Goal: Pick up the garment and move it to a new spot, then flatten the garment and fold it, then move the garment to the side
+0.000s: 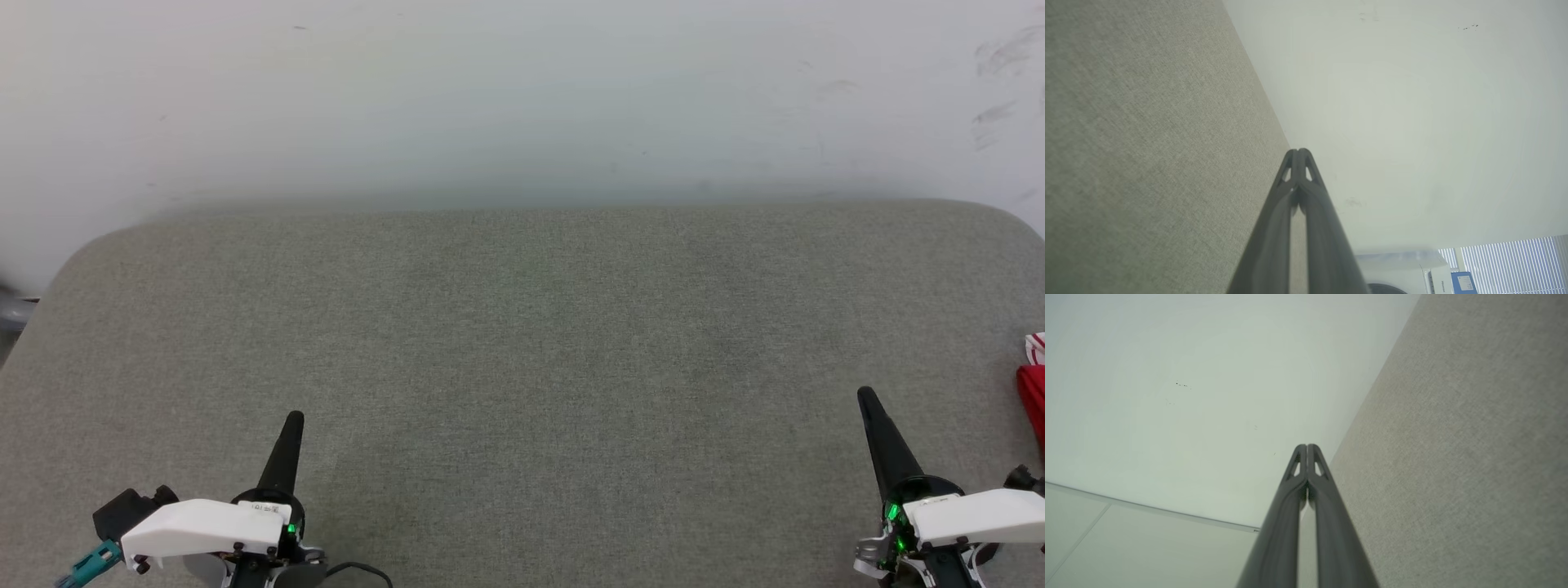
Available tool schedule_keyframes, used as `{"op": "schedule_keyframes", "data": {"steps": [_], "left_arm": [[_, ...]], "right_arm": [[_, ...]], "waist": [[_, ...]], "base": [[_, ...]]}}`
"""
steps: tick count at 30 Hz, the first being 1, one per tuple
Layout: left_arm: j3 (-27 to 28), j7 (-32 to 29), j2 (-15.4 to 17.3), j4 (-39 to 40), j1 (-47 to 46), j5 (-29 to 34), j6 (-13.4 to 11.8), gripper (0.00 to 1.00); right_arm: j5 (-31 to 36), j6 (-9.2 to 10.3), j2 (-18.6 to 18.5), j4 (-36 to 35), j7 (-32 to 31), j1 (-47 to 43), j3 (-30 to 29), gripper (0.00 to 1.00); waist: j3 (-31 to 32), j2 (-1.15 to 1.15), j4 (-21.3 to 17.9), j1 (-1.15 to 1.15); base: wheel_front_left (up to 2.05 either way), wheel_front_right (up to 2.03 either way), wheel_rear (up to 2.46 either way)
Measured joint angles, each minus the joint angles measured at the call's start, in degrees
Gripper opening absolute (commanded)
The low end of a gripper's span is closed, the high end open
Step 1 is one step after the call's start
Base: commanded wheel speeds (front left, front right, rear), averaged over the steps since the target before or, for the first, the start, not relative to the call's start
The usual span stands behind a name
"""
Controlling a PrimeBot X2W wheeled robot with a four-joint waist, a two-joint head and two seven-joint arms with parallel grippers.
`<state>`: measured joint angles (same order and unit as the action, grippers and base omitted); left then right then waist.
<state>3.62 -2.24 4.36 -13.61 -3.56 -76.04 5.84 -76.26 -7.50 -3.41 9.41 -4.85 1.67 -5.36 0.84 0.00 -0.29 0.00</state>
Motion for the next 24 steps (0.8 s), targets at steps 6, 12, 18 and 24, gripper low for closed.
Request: {"op": "schedule_keyframes", "data": {"steps": [6,12,18,24], "left_arm": [[0.46,-0.73,-0.35,-0.09,-0.43,-2.76,0.22,0.00],[0.90,-1.40,-0.60,-0.19,-0.70,-5.34,0.56,0.00],[1.38,-2.13,-0.83,-0.24,-1.21,-7.94,0.74,0.00],[1.91,-2.71,-1.00,-0.33,-1.50,-10.36,1.01,0.00]], "right_arm": [[-2.83,0.00,0.00,0.78,-0.23,0.71,-0.08,0.00],[-5.49,0.00,0.01,1.57,-0.30,1.43,-0.15,0.00],[-8.09,0.00,0.01,2.25,-0.49,1.95,-0.23,0.00],[-10.55,0.00,0.01,2.94,-0.74,2.79,-0.30,0.00]], "waist": [[-0.15,0.00,0.04,0.00],[-0.31,0.00,0.09,0.00],[-0.46,0.00,0.13,0.00],[-0.62,0.00,0.17,0.00]], "base": [[0.00,0.00,0.00],[0.00,0.00,0.00],[0.00,0.00,0.00],[0.00,0.00,0.00]]}}
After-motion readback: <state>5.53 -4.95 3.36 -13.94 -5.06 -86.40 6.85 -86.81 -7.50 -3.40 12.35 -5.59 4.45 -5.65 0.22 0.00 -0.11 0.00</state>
